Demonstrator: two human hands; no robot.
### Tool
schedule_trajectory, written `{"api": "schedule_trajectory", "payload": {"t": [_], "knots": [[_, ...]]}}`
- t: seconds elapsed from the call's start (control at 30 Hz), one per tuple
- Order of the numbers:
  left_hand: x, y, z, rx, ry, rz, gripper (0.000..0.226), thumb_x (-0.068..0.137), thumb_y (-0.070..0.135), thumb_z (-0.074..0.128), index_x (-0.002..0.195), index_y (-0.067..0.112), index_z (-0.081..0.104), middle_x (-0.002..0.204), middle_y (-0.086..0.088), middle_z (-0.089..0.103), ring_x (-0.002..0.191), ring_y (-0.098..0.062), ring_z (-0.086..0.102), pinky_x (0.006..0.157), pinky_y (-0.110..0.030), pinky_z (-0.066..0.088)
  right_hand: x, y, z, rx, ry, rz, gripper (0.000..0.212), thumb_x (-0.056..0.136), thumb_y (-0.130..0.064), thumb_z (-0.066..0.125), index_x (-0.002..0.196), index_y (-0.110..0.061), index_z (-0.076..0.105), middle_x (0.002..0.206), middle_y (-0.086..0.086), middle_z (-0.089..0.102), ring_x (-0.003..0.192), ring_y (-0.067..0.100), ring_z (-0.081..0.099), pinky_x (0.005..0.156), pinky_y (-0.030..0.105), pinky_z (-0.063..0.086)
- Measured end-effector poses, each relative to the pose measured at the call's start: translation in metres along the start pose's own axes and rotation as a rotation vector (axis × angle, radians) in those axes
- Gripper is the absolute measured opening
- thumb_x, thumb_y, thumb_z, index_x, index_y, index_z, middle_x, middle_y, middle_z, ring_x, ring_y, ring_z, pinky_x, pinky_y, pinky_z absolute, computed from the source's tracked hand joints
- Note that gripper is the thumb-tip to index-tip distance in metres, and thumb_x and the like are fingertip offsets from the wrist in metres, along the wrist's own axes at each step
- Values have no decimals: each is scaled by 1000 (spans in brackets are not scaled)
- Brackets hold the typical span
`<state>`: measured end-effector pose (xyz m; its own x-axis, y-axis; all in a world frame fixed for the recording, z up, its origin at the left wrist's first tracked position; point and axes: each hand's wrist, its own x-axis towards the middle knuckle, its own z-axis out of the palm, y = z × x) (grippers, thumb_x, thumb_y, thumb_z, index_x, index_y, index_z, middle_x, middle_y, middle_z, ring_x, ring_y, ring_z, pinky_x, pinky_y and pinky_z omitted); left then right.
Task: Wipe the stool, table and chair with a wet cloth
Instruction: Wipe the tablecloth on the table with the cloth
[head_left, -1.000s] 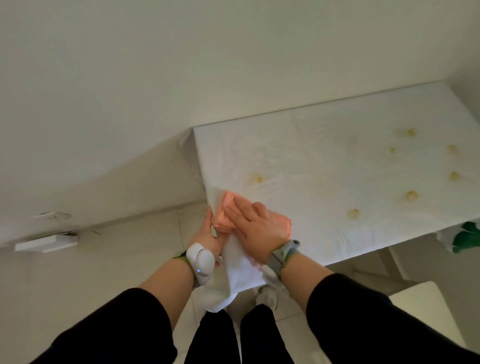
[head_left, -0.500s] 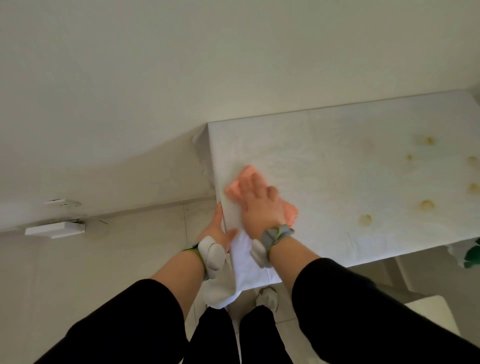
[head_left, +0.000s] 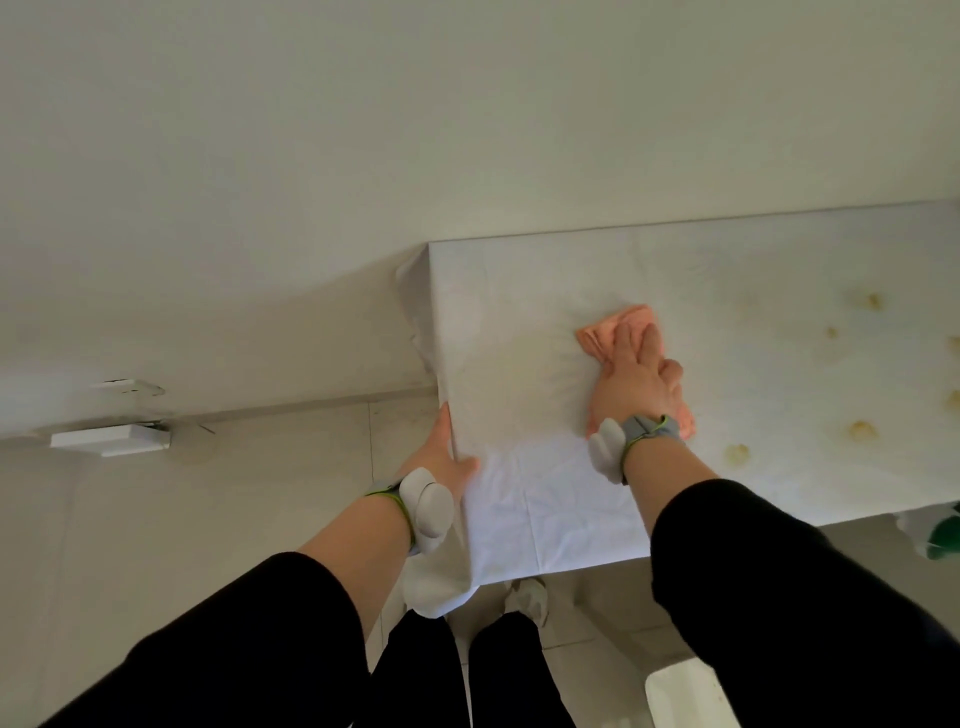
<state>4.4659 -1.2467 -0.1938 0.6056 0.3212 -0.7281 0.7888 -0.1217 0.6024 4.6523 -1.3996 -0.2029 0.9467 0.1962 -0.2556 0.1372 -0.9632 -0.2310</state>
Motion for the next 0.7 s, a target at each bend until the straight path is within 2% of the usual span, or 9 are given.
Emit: {"api": "schedule_trajectory", "payload": {"t": [0.03,0.1,0.17,0.27,0.33,0.43,0.53,0.7], "knots": [[4,4,0,12,20,12,71,91,25,50,148,37,10,96,-1,64,74,-21,60,63,-25,47,-2,-1,2,2,0,-7,52,96,-33,26,146,-41,14,159,-8,4,127,34,26,106,44,24],[19,18,0,2,101,-15,53,94,24,46,144,20,29,121,-9,60,101,-31,60,84,-32,49,-1,4,2,-12,-11,-27,51,97,-36,26,146,-42,13,159,-8,4,128,35,25,106,44,24],[39,36,-4,-81,234,-130,39,98,25,37,130,4,45,128,-19,56,112,-35,55,94,-36,45,1,9,2,-37,-19,-55,51,97,-38,27,146,-43,13,159,-8,4,128,35,25,106,45,25],[62,57,4,-194,385,-307,39,102,15,26,131,-8,40,136,-25,46,123,-36,47,97,-37,38,5,11,1,-41,-23,-85,53,96,-38,31,146,-43,14,159,-7,3,128,35,25,106,44,25],[67,56,14,-230,527,-312,41,103,17,23,128,-9,41,135,-27,47,123,-38,47,98,-39,36,1,10,1,-32,-63,-133,56,95,-37,36,145,-46,14,159,-11,2,128,33,23,106,43,25],[73,50,30,-179,697,-221,49,102,31,20,113,-4,53,123,-26,56,113,-40,53,91,-41,39,-13,0,10,10,-82,-256,50,96,-40,33,143,-50,19,158,-14,5,127,29,23,105,42,27],[76,46,31,-159,743,-199,51,100,35,18,106,0,55,118,-26,58,108,-40,56,88,-40,41,-25,-26,20,32,-130,-405,51,95,-38,35,143,-47,22,159,-12,7,128,30,22,105,44,29],[77,46,34,-101,774,-247,53,99,41,14,109,8,53,116,-21,61,105,-38,58,84,-39,41,-6,-33,21,-119,-206,-727,53,96,-34,29,144,-48,12,159,-15,4,134,33,23,104,44,30]]}}
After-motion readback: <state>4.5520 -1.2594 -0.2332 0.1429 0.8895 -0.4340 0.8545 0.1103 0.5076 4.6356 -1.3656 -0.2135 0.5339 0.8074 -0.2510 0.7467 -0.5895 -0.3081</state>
